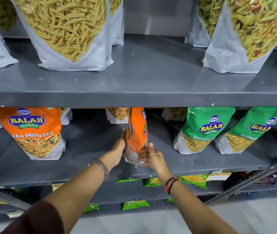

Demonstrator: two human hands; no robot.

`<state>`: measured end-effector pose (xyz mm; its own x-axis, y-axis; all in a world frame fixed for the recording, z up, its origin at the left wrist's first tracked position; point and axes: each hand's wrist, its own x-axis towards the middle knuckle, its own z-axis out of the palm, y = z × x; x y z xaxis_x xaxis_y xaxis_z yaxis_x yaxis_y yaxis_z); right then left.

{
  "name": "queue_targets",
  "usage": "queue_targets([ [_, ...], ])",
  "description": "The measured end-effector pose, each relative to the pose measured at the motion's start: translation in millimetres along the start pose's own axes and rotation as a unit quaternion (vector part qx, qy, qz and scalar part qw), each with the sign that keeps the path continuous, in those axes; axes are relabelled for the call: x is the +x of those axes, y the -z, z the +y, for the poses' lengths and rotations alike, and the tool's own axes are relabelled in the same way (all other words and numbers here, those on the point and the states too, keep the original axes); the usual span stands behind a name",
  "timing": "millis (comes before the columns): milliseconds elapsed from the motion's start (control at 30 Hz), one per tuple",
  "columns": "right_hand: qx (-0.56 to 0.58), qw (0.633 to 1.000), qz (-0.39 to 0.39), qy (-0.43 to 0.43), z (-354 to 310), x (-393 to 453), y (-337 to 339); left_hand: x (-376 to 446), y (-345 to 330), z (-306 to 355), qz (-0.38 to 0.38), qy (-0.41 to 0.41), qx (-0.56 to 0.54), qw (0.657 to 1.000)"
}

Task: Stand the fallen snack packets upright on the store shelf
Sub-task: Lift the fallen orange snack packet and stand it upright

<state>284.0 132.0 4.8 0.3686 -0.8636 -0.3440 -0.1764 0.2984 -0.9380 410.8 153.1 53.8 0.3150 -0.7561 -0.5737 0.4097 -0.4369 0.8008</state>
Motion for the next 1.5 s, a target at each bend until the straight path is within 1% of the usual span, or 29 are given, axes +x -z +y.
queue_targets([
  [100, 0.006, 1.000, -0.025, -0.003, -2.5, -0.6, -6.0, -2.0, -14.7, 11.4, -0.021, -0.013, -0.012, 1.000],
  [167, -0.009, 1.000, -0.021, -0.004, -4.1, -0.4, 0.9, 2.3, -16.3, 12.6, -0.007, -0.031, -0.007, 0.999],
  [233, -0.015, 1.000, 0.012, -0.005, -4.0, -0.1, 14.7, 2.1, -11.0, 8.3, 0.040, -0.046, 0.000, 0.998],
  [333, 0.009, 0.997, 0.073, 0.002, -11.5, 9.5, 34.6, -1.6, -1.0, -16.1, 0.122, -0.059, 0.037, 0.990],
  [367, 0.016, 0.997, 0.080, 0.005, -17.0, 15.5, 38.0, -9.4, 0.5, -28.3, 0.148, -0.071, 0.055, 0.985],
  [433, 0.023, 0.996, 0.082, 0.003, -33.7, 26.7, 37.7, -27.9, 1.6, -56.7, 0.169, -0.108, 0.093, 0.975],
  [533, 0.019, 0.998, 0.053, -0.028, -60.3, 36.0, 24.7, -43.8, -0.3, -88.1, 0.149, -0.142, 0.100, 0.973],
  [633, 0.001, 0.999, -0.010, -0.038, -80.2, 36.9, 12.6, -44.9, -10.0, -90.6, 0.101, -0.110, 0.095, 0.984],
  [700, -0.005, 0.999, -0.028, -0.042, -84.9, 36.1, 12.1, -43.4, -18.9, -86.6, 0.085, -0.088, 0.085, 0.989],
  [800, 0.014, 0.999, -0.018, -0.034, -75.0, 35.8, 12.6, -36.3, -27.1, -77.4, 0.079, -0.100, 0.054, 0.990],
  [900, 0.045, 0.999, 0.003, -0.022, -58.7, 35.1, 22.6, -24.9, -28.2, -69.8, 0.106, -0.114, 0.023, 0.988],
  [933, 0.052, 0.998, 0.008, -0.020, -53.0, 33.9, 28.4, -20.5, -26.7, -66.6, 0.104, -0.126, 0.020, 0.986],
  [1033, 0.059, 0.998, 0.012, -0.006, -36.9, 26.8, 44.8, -4.4, -22.0, -56.6, 0.088, -0.143, 0.022, 0.985],
  [1167, 0.073, 0.997, -0.002, 0.005, -25.1, 20.4, 61.8, 7.5, -22.0, -44.9, 0.071, -0.128, 0.045, 0.988],
  [1233, 0.079, 0.997, 0.007, 0.013, -21.9, 20.5, 65.5, 11.2, -20.6, -41.0, 0.061, -0.125, 0.058, 0.989],
  [1300, 0.052, 0.997, 0.047, 0.015, -15.3, 19.5, 66.7, 12.0, -16.0, -43.4, 0.056, -0.118, 0.066, 0.989],
  [1367, 0.027, 0.993, 0.111, -0.024, -2.7, 17.0, 64.1, 11.3, -7.1, -53.8, 0.065, -0.105, 0.046, 0.991],
  [1400, 0.023, 0.990, 0.126, -0.051, 3.2, 13.8, 60.0, 10.3, 0.2, -60.8, 0.076, -0.101, 0.029, 0.992],
  [1433, 0.020, 0.990, 0.119, -0.077, 8.0, 11.3, 54.3, 9.8, 8.4, -67.4, 0.090, -0.100, 0.010, 0.991],
  [1500, -0.003, 0.990, 0.068, -0.125, 15.0, 6.6, 35.1, 10.1, 31.5, -80.0, 0.138, -0.106, -0.030, 0.984],
])
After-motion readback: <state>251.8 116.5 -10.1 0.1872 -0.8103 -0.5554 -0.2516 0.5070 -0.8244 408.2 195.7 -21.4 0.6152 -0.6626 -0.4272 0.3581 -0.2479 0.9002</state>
